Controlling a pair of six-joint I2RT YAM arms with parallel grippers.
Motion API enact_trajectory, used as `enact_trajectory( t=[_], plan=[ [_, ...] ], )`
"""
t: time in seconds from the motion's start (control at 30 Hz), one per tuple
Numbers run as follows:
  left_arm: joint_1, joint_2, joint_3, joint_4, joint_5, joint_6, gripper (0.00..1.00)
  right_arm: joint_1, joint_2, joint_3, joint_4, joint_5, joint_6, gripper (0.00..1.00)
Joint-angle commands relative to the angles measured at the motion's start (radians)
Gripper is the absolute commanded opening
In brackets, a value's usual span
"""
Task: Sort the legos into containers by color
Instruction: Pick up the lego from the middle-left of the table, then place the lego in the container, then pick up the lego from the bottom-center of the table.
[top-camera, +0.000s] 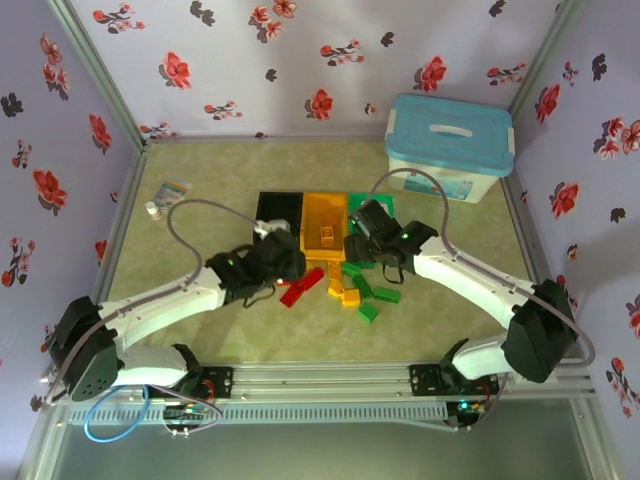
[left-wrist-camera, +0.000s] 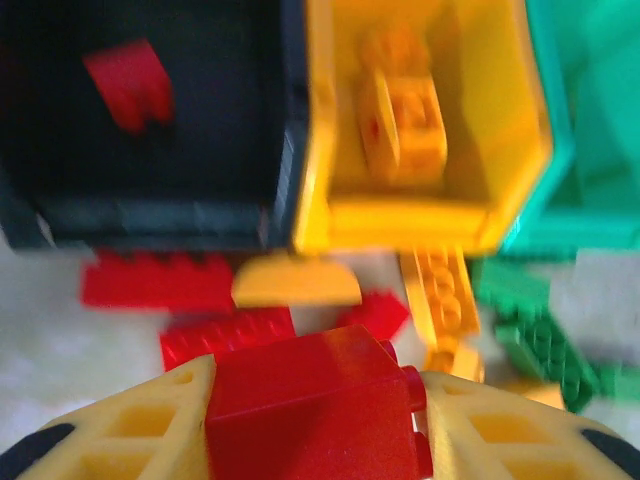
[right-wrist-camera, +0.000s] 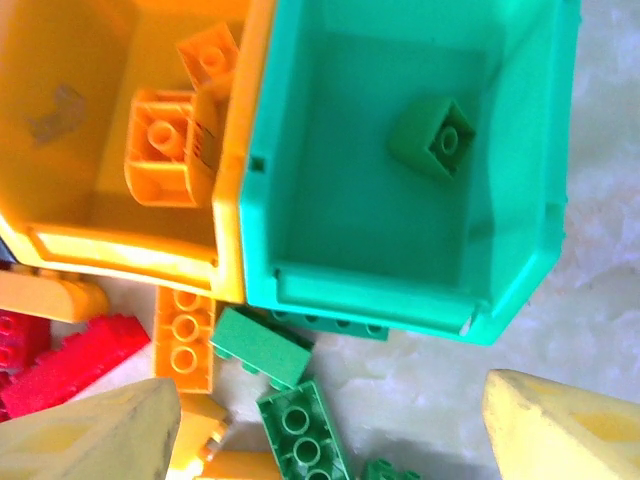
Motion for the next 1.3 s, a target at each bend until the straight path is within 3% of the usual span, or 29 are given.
enact_trajectory(
  t=[0.0, 0.2, 0.3, 0.4, 0.47, 0.67, 0.83, 1.07, 1.13, 1.27],
  plan=[
    [0.112, 0.043, 0.073, 0.021, 0.044, 0.133, 0.44, -0.002, -0.036, -0.064, 0.039, -0.025, 0.056, 0.79],
    [0.232, 0.227, 0.211, 0.059, 0.101, 0.212, 0.44, 0.008, -0.098, -0.154, 0.070, -0.051, 0.087, 0.79],
    [0.252, 0.295, 0.271, 0.057, 0.123, 0.234, 0.47, 0.018, -0.122, -0.178, 0.103, -0.084, 0.076, 0.79],
    [0.255, 0.318, 0.316, 0.039, 0.123, 0.254, 0.65, 0.038, -0.122, -0.174, 0.106, -0.083, 0.062, 0.79],
    [0.255, 0.308, 0.323, 0.037, 0.123, 0.258, 0.70, 0.054, -0.114, -0.163, 0.102, -0.069, 0.048, 0.79],
    [0.253, 0.211, 0.268, 0.043, 0.123, 0.251, 0.73, 0.130, -0.061, -0.113, 0.130, -0.072, -0.021, 0.79],
    [0.254, 0.056, 0.120, 0.061, 0.107, 0.211, 0.73, 0.218, 0.039, -0.043, 0.149, -0.128, -0.117, 0.80],
    [0.255, -0.184, -0.146, 0.024, 0.048, 0.108, 0.73, 0.331, 0.280, 0.146, 0.072, -0.188, -0.191, 0.84],
    [0.256, -0.246, -0.208, -0.001, 0.029, 0.080, 0.73, 0.357, 0.355, 0.207, 0.041, -0.199, -0.195, 0.90],
    [0.261, -0.355, -0.304, -0.040, 0.015, 0.034, 0.74, 0.378, 0.490, 0.306, 0.000, -0.189, -0.115, 0.90]
  ],
)
